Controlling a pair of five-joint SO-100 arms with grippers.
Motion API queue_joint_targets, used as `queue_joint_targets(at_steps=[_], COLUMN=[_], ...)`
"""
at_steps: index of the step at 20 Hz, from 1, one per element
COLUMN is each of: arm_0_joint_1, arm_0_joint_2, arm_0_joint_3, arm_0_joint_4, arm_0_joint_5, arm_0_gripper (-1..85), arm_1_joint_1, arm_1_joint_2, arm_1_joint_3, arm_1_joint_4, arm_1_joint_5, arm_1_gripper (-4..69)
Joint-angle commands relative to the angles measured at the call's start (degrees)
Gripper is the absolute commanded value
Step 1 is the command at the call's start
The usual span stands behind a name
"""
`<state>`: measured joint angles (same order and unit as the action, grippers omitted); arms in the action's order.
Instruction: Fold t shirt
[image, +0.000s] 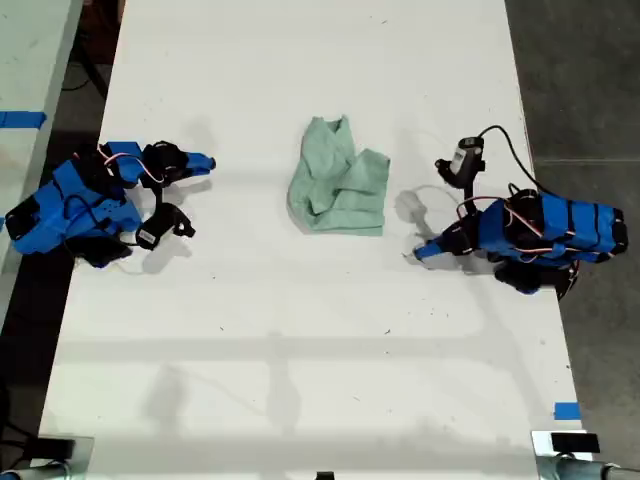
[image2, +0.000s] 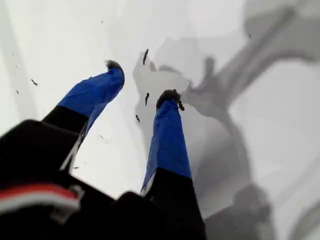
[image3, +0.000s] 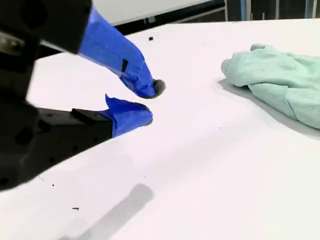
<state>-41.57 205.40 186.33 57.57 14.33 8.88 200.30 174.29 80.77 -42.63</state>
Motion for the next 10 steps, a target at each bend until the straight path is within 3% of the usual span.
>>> queue_joint_targets(at_steps=[1, 10], arm_0_joint_1=[-0.26, 0.18], arm_0_joint_2=[0.18, 0.18], arm_0_joint_3=[2.29, 2.29], arm_0_joint_4=[0.00, 0.00], arm_0_joint_5=[0.44, 0.44], arm_0_gripper=[4.3, 4.3], arm_1_joint_1=[0.97, 0.97], arm_1_joint_2=[0.35, 0.35], arm_1_joint_3=[2.81, 2.81], arm_1_joint_4=[-1.93, -1.93], arm_1_joint_5=[-4.83, -4.83], arm_1_gripper=[13.0, 9.7])
